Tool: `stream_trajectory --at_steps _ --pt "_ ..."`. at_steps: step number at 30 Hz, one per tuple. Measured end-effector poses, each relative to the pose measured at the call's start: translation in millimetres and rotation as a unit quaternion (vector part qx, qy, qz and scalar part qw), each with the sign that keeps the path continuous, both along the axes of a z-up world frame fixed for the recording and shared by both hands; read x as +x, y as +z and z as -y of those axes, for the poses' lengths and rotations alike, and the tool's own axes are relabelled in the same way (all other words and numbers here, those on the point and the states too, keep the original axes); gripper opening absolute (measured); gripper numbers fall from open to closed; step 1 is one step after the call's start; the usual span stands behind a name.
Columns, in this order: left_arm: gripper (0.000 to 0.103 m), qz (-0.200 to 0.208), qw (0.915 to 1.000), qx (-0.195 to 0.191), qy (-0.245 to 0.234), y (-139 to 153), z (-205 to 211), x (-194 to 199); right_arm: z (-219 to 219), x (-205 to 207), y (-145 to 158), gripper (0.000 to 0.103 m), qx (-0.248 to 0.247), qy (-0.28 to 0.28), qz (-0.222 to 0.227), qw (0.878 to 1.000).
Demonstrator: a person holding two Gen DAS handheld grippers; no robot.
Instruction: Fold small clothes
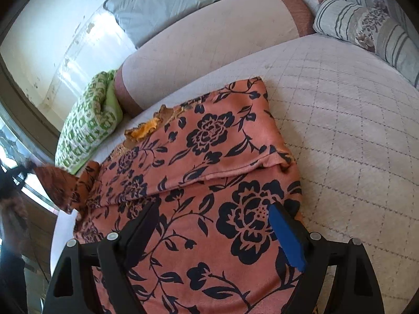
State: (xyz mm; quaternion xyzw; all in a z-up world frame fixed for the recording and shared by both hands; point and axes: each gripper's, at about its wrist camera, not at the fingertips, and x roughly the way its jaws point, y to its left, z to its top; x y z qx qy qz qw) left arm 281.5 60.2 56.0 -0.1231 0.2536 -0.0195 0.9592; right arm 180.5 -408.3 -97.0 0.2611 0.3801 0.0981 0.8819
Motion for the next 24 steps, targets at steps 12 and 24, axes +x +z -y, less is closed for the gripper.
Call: stream_trajectory --at_steps 12,24 --pt "0.062 -0.225 0.9554 0.030 -0.189 -155.8 179.3 10.7 13.0 -0.4 -1.2 0.088 0.059 -0.001 -0.010 0.998" --pt "0.062 -0.262 0.9645 -0.034 -0.005 -191.3 -66.5 2.6 13.6 71.8 29.6 0.088 0.091 0.030 -0.013 0.995"
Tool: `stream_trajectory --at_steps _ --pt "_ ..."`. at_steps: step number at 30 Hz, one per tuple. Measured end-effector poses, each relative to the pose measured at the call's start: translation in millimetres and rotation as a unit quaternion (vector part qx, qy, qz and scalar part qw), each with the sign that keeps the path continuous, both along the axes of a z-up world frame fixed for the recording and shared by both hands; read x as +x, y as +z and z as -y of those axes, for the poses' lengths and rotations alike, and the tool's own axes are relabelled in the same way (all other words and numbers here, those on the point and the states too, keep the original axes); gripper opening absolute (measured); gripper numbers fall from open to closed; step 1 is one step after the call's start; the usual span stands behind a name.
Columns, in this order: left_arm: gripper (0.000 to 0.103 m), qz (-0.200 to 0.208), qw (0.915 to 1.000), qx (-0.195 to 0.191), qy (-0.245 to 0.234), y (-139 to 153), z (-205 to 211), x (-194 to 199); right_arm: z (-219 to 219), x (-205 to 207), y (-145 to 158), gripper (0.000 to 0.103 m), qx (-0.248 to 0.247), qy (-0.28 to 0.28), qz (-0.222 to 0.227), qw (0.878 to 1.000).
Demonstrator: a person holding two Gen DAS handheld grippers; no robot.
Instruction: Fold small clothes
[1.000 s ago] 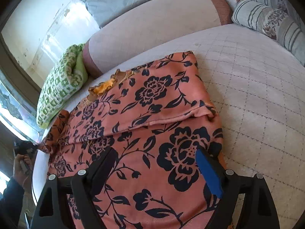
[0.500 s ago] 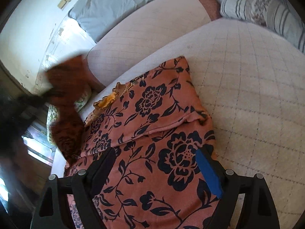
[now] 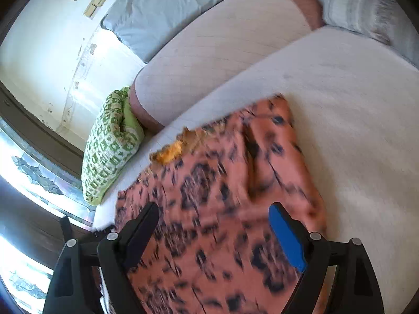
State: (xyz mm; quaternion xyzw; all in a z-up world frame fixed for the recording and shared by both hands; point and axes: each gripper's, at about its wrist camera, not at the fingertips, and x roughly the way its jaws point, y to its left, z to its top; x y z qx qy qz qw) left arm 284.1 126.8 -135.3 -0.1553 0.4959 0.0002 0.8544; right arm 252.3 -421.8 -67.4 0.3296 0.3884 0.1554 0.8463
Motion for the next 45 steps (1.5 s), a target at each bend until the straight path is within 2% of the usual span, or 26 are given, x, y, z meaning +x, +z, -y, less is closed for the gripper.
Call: stream_trajectory --at_steps 1,3,5,7,8,9,10,11,12,14,16,18,19,22,23,24,26,28,31,33,36,39,40,41,43,45 --pt "0.061 -0.001 0.9999 -0.010 -0.002 -2.7 -4.5 -0.9 -2.6 10.9 -2.2 0.088 -0.004 0.008 -0.007 1.000" --pt "0.043 -0.002 0.9999 -0.010 -0.009 -10.4 -9.2 -1.8 -11.9 33.7 -18.2 0.079 -0.019 0.025 -0.049 0.998" --pt "0.018 0.001 0.9998 0.005 -0.021 -11.8 -8.8 -0.1 -24.4 48.7 -44.0 0.048 -0.058 0.042 -0.102 0.992" --pt "0.009 -0.002 0.9996 -0.006 -0.026 -8.0 -11.4 -6.5 -28.9 45.4 -45.4 0.039 -0.091 0.033 -0.092 0.991" --pt "0.000 0.008 0.9996 0.013 -0.025 -1.6 -7.6 -6.4 -30.5 42.6 -40.9 0.039 -0.096 0.031 -0.086 0.991" --pt "0.000 0.019 0.9987 0.044 -0.020 4.1 -5.1 -6.4 -32.9 40.8 -37.1 0.041 -0.102 0.033 -0.085 0.991" --pt "0.000 0.026 0.9980 0.057 -0.009 5.2 -10.2 -6.8 -36.3 39.7 -34.3 0.051 -0.107 0.037 -0.085 0.990" --pt "0.000 0.013 0.9989 0.046 0.000 -1.0 -17.2 -5.4 -39.2 38.5 -32.0 0.069 -0.108 0.044 -0.082 0.990" --pt "0.000 -0.015 0.9995 0.028 0.008 -12.5 -25.6 -3.9 -43.2 37.3 -29.9 0.076 -0.111 0.053 -0.077 0.989" --pt "0.002 -0.008 0.9999 0.008 -0.001 -5.5 -30.4 -8.1 -48.0 32.8 -24.5 0.079 -0.130 0.055 -0.066 0.988" --pt "0.016 0.024 0.9978 -0.059 -0.019 14.7 -31.7 -6.6 -47.2 28.4 -14.7 0.082 -0.126 0.049 -0.043 0.990" --pt "0.071 0.052 0.9962 -0.061 -0.035 30.4 -23.7 -0.5 -46.2 27.4 -6.5 0.087 -0.118 0.038 -0.022 0.992" --pt "0.076 0.064 0.9958 -0.053 -0.041 33.5 -16.6 5.1 -46.6 28.7 -5.4 0.088 -0.118 0.033 -0.019 0.992" --pt "0.072 0.025 0.9970 -0.038 -0.062 17.0 -1.3 31.7 -46.4 34.6 -12.3 0.088 -0.106 0.031 -0.032 0.993" --pt "0.034 -0.017 0.9972 -0.037 -0.063 -1.0 -0.2 40.6 -46.4 37.0 -15.9 0.088 -0.103 0.029 -0.036 0.994" --pt "0.016 -0.044 0.9965 -0.021 -0.068 -11.2 1.1 44.3 -46.1 38.6 -20.0 0.088 -0.105 0.030 -0.041 0.993" --pt "0.010 -0.025 0.9957 -0.017 -0.087 -4.8 -3.3 39.2 -42.7 37.5 -23.2 0.088 -0.107 0.027 -0.043 0.993" --pt "0.010 -0.022 0.9948 -0.001 -0.100 1.1 -7.1 39.2 -42.5 37.5 -27.3 0.088 -0.110 0.030 -0.044 0.993" --pt "0.013 -0.037 0.9928 -0.025 -0.112 -4.9 -13.0 47.6 -45.0 38.3 -34.9 0.088 -0.117 0.037 -0.052 0.991" --pt "0.032 -0.037 0.9915 -0.070 -0.103 -4.4 -25.1 55.6 -44.2 35.9 -30.7 0.088 -0.117 0.041 -0.047 0.991" --pt "0.045 0.000 0.9933 -0.085 -0.078 4.0 -43.7 63.0 -41.5 39.4 -15.0 0.088 -0.112 0.048 -0.028 0.992" --pt "0.042 0.006 0.9936 -0.080 -0.080 0.5 -46.0 79.7 -40.8 49.0 -4.7 0.088 -0.102 0.041 -0.017 0.994" --pt "0.035 0.009 0.9940 -0.072 -0.082 -1.3 -44.5 82.6 -40.2 51.6 0.0 0.088 -0.097 0.028 -0.006 0.995" --pt "0.016 -0.001 0.9945 -0.052 -0.091 -9.1 -40.4 88.5 -39.0 52.8 4.3 0.088 -0.084 0.018 0.008 0.996" --pt "0.016 0.001 0.9950 -0.050 -0.087 -18.0 -28.4 94.5 -39.3 58.6 5.4 0.088 -0.007 0.030 0.030 0.999" --pt "0.015 0.001 0.9952 -0.060 -0.077 -19.9 -34.2 97.3 -44.2 71.8 -7.3 0.088 0.017 0.046 0.020 0.999"
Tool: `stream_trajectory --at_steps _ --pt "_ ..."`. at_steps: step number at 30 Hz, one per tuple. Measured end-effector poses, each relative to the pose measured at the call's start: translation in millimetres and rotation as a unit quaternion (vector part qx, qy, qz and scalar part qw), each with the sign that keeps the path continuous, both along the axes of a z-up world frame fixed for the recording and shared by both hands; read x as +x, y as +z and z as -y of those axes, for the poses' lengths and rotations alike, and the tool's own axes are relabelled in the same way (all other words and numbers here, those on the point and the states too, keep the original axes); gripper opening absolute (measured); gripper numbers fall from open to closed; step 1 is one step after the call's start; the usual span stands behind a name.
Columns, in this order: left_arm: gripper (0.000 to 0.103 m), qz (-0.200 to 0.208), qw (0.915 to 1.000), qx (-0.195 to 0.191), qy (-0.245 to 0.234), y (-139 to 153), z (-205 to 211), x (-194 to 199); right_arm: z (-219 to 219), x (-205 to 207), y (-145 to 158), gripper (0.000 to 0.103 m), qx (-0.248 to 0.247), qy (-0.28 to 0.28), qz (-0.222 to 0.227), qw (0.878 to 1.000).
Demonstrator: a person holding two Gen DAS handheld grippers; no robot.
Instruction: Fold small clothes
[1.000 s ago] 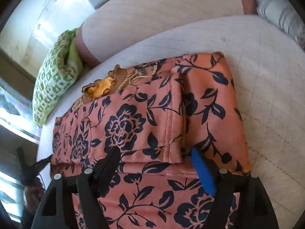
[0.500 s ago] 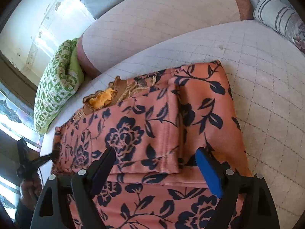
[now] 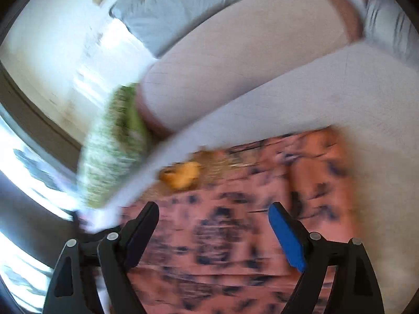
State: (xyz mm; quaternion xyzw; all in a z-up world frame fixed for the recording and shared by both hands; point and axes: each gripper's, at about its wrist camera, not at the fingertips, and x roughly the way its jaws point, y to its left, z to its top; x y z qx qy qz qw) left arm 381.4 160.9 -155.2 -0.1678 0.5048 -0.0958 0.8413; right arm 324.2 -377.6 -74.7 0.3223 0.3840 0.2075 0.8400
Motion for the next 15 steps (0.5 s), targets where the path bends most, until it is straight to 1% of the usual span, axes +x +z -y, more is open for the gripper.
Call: stream_trajectory --at_steps 1,2,3,4,6,7,8,9,10,11,12,13,15 --pt "0.015 0.002 1.0000 0.003 0.003 5.3 -2.3 -7.8 -1.7 15.5 -19.4 0.088 -0.032 -0.004 -0.030 0.999" --pt "0.015 0.004 1.0000 0.002 0.006 6.4 -4.5 -9.7 1.9 24.5 -35.3 0.080 -0.041 -0.016 -0.067 0.997" --pt "0.016 0.008 0.9999 0.009 0.010 9.8 -8.1 -14.3 11.6 26.2 -44.0 0.079 -0.006 -0.034 -0.078 0.996" --pt "0.016 0.013 0.9997 0.017 0.012 10.6 -7.8 -15.8 19.0 21.2 -37.0 0.079 0.023 -0.047 -0.064 0.997" --pt "0.021 0.016 0.9995 0.018 0.021 13.1 -4.8 -20.3 18.7 16.4 -22.1 0.081 0.025 -0.049 -0.048 0.997" --pt "0.024 0.018 0.9993 0.017 0.028 16.1 -5.1 -24.2 14.3 17.7 -18.0 0.086 0.031 -0.030 -0.028 0.999" --pt "0.030 0.022 0.9991 0.015 0.033 20.3 -4.5 -29.3 10.7 22.0 -22.5 0.089 0.019 -0.017 -0.030 0.999" --pt "0.032 0.027 0.9990 0.014 0.033 25.2 -2.4 -36.4 8.3 30.7 -35.3 0.089 -0.004 -0.015 -0.062 0.998" --pt "0.033 0.032 0.9988 0.017 0.033 29.3 2.3 -44.6 12.2 32.3 -45.2 0.087 0.013 -0.019 -0.074 0.997" --pt "0.038 0.037 0.9985 0.021 0.033 36.4 1.1 -57.9 16.8 27.1 -41.4 0.086 0.027 -0.033 -0.068 0.997" --pt "0.048 0.040 0.9985 0.021 0.031 41.4 2.3 -68.5 18.1 17.4 -29.3 0.088 0.022 -0.044 -0.067 0.997" --pt "0.051 0.041 0.9984 0.021 0.031 44.6 3.5 -76.4 17.5 9.9 -20.7 0.088 0.014 -0.044 -0.060 0.997" --pt "0.056 0.053 0.9978 0.022 0.035 56.2 1.2 -109.2 15.6 -12.0 -0.8 0.088 0.001 -0.026 -0.035 0.999"
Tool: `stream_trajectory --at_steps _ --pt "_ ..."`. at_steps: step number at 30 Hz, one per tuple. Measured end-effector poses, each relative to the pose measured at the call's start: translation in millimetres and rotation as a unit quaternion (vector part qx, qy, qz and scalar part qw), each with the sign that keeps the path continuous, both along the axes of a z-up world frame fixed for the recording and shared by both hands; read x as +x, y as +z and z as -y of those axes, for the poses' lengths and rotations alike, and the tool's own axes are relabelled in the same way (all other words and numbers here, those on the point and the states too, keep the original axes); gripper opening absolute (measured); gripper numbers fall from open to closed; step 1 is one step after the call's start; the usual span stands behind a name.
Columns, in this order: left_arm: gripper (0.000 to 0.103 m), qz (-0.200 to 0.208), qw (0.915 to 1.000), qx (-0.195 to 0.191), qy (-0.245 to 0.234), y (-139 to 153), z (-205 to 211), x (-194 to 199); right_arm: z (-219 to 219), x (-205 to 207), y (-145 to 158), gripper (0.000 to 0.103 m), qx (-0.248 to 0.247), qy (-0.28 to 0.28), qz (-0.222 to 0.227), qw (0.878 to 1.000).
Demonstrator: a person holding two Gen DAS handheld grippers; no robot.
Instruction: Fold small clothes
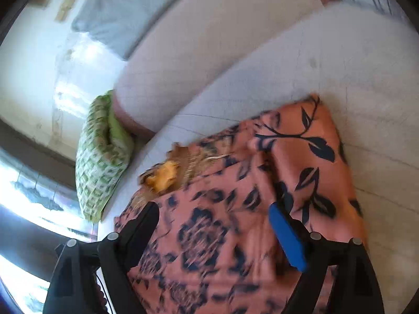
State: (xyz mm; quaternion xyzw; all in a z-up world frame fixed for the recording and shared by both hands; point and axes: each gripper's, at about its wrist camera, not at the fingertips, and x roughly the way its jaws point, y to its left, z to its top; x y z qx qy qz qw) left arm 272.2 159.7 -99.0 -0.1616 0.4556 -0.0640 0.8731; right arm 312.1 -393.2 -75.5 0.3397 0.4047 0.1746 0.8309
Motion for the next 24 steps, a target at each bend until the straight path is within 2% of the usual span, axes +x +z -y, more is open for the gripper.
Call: stream_trajectory --at_steps 3,5,8,10,12,17,24 --pt "0.062 -0.004 1.0000 -0.006 0.001 9.2 -0.7 -55.3 3.3 -52.7 23.1 0.088 -0.030 0.031 0.018 0.999" --pt "0.066 -0.013 0.9998 -0.014 -0.007 10.0 2.3 -88.9 10.4 -92.7 26.8 0.088 -0.042 0.048 0.008 0.998" --pt "0.073 -0.031 0.9994 -0.016 -0.003 6.5 7.7 -140.0 24.7 -149.8 20.4 0.088 -0.073 0.070 -0.028 0.995" --pt "0.073 -0.048 0.9988 -0.012 -0.007 0.2 10.3 -167.3 43.1 -190.9 12.0 0.088 -0.114 0.078 -0.058 0.989" --pt "0.073 -0.063 0.9979 -0.013 -0.011 -4.9 10.6 -192.6 65.0 -224.7 -1.0 0.088 -0.120 0.078 -0.087 0.986" --pt "0.073 -0.105 0.9940 -0.022 -0.020 -13.8 6.8 -235.7 101.9 -277.2 -37.1 0.088 -0.116 0.092 -0.153 0.977" --pt "0.073 -0.135 0.9898 -0.045 -0.010 -35.8 -1.8 -262.0 103.5 -293.0 -72.7 0.088 -0.058 0.098 -0.178 0.977"
